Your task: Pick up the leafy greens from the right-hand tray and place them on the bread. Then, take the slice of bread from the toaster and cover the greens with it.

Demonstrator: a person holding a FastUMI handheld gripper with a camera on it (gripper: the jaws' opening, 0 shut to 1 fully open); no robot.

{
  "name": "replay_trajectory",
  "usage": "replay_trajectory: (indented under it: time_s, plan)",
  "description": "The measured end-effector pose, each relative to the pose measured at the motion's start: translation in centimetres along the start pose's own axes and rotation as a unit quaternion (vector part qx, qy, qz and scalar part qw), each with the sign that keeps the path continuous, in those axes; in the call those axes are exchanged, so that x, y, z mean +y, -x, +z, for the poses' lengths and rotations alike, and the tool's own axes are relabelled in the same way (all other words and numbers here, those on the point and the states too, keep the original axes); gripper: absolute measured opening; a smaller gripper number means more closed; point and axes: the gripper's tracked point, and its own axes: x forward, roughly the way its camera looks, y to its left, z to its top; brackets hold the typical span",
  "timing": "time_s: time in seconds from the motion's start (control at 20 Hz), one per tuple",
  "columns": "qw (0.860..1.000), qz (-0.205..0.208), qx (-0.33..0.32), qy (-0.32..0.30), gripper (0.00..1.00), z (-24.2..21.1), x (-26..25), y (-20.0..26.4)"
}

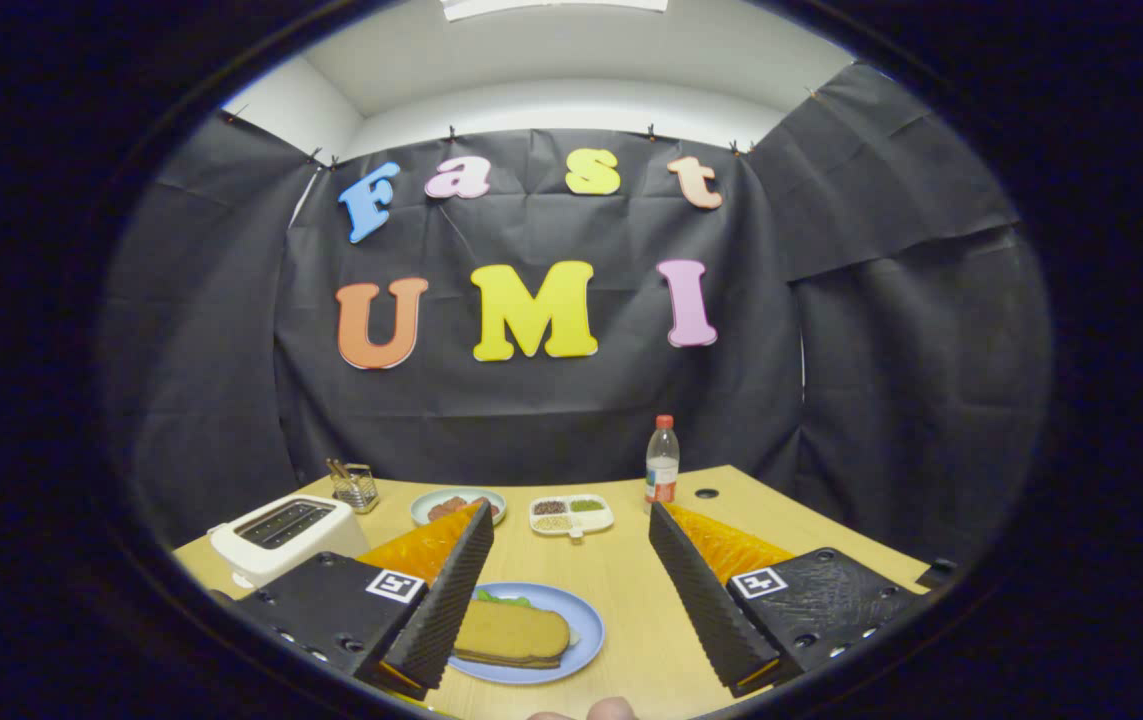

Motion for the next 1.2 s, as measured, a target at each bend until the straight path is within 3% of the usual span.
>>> replay_trajectory:
  time_s: [0.35,0.6,1.2]
  plan:
    - [0.998,-0.007,-0.056,0.039,0.95,2.2,2.0,7.6]
    - [0.998,0.02,-0.046,0.032,0.95,0.7,4.2,10.8]
    - [0.999,0.032,-0.032,0.011,0.95,-0.9,5.1,11.2]
